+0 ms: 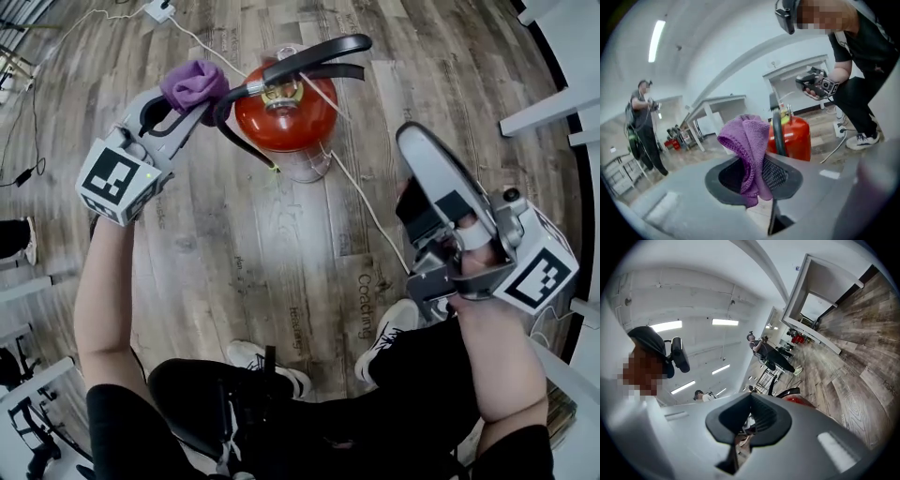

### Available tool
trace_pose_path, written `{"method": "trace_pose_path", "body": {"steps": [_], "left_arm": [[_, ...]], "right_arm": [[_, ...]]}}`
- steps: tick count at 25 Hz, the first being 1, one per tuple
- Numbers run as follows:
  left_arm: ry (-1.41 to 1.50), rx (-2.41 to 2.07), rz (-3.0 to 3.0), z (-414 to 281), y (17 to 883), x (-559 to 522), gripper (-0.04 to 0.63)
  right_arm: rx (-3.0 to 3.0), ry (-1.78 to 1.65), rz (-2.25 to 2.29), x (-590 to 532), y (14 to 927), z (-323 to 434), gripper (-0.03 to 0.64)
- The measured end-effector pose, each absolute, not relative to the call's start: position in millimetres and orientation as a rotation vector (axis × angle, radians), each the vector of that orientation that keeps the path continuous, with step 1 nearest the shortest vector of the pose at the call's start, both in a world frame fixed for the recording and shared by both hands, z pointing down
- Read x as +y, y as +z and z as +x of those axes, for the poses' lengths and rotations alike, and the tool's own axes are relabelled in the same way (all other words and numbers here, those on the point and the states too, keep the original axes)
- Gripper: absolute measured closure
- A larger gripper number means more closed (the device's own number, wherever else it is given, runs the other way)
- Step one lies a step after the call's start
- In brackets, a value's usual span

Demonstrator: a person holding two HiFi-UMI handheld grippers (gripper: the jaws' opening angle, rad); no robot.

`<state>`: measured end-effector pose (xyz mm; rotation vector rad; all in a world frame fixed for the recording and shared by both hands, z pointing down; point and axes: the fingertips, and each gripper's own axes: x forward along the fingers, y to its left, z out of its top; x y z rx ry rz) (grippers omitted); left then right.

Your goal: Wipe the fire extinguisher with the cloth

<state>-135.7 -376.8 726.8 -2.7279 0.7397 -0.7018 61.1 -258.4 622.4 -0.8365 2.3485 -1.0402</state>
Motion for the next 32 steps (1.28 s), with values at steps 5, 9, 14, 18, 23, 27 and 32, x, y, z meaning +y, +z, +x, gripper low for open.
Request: {"method": "trace_pose_path", "body": {"steps": [5, 9, 14, 18, 23, 27, 32], "left_arm": [[-0.976, 0.618, -2.318, -103.7, 663.6, -359.2, 0.506], [-0.989, 0.433, -2.066, -39.3, 640.2, -349.0, 0.506], [-0.953, 0.303, -1.817, 29.9, 630.1, -339.6, 0.509], [-0.923, 0.257, -1.771, 55.4, 627.2, -336.9, 0.509], [-0.939, 0.279, -1.778, 39.2, 630.8, -334.0, 0.506], [-1.004, 0.367, -1.736, -13.9, 640.5, -335.1, 0.506], [-1.113, 0.527, -1.72, -91.4, 669.2, -331.8, 0.506]], "right_arm": [[2.336, -0.986, -0.834, -263.1, 610.8, 63.8, 0.614], [2.311, -0.949, -0.823, -261.9, 599.7, 64.1, 0.614], [2.291, -0.873, -0.843, -254.7, 586.2, 80.2, 0.614], [2.27, -0.862, -0.842, -256.8, 585.7, 84.7, 0.614], [2.272, -0.88, -0.824, -255.4, 587.8, 87.3, 0.614], [2.255, -0.916, -0.803, -258.5, 590.9, 83.6, 0.614], [2.255, -0.947, -0.787, -263.5, 596.4, 79.4, 0.614]]}}
